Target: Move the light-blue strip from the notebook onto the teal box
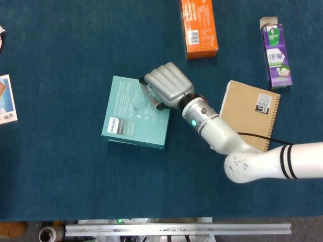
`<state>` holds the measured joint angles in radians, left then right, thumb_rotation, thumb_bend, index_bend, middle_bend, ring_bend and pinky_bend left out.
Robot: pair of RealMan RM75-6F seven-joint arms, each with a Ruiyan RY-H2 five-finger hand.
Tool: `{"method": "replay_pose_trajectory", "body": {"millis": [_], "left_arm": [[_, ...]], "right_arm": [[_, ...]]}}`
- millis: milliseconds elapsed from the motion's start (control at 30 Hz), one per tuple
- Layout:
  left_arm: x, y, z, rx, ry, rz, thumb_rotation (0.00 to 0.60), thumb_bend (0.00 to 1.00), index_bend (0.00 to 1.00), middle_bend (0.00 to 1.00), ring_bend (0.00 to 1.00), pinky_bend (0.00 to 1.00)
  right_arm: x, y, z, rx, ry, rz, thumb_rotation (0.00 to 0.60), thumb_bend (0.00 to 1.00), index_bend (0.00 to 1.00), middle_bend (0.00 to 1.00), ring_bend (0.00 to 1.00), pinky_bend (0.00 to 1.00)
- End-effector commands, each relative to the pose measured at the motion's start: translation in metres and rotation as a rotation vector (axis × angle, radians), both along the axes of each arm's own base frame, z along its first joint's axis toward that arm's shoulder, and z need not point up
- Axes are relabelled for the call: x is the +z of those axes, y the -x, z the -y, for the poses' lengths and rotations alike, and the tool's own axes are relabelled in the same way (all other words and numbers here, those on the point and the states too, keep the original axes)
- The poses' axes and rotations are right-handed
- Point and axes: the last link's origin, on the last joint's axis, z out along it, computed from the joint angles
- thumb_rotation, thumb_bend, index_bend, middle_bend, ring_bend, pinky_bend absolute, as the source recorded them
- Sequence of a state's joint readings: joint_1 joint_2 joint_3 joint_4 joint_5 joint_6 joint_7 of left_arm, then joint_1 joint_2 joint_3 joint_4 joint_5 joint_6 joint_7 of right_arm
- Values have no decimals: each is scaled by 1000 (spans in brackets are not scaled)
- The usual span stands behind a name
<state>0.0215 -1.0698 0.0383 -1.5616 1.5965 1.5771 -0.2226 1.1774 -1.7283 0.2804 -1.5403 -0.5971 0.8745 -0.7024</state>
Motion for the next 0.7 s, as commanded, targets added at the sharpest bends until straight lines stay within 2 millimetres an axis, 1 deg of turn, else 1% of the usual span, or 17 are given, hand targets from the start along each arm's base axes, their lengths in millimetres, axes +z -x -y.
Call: {"method": "replay_pose_trajectory", "body": {"millis": [33, 300, 533, 633, 700], "left_arm": [[0, 0, 0, 1, 0, 1, 600, 339, 186, 268, 160, 68], [-1, 1, 0, 2, 1, 0, 600, 340, 186, 268, 160, 68], [-1, 1, 0, 1, 0, 0, 600, 339, 186, 268, 160, 67], [0, 1, -1, 0, -4, -2, 600, 340, 186, 268, 160, 67], [2, 1, -2, -4, -5, -10, 600, 340, 186, 268, 160, 67]], "right_arm": [[0, 0, 0, -1, -5, 1, 600, 386, 530, 962, 1000, 1000], [0, 1, -3, -2, -21, 4, 600, 386, 506, 962, 1000, 1000], [4, 2, -5, 1, -30, 13, 600, 386, 506, 962, 1000, 1000], [11, 1, -6, -4, -26, 47, 600, 386, 506, 962, 1000, 1000], [19, 2, -4, -6, -12, 69, 600, 385, 506, 962, 1000, 1000]]}}
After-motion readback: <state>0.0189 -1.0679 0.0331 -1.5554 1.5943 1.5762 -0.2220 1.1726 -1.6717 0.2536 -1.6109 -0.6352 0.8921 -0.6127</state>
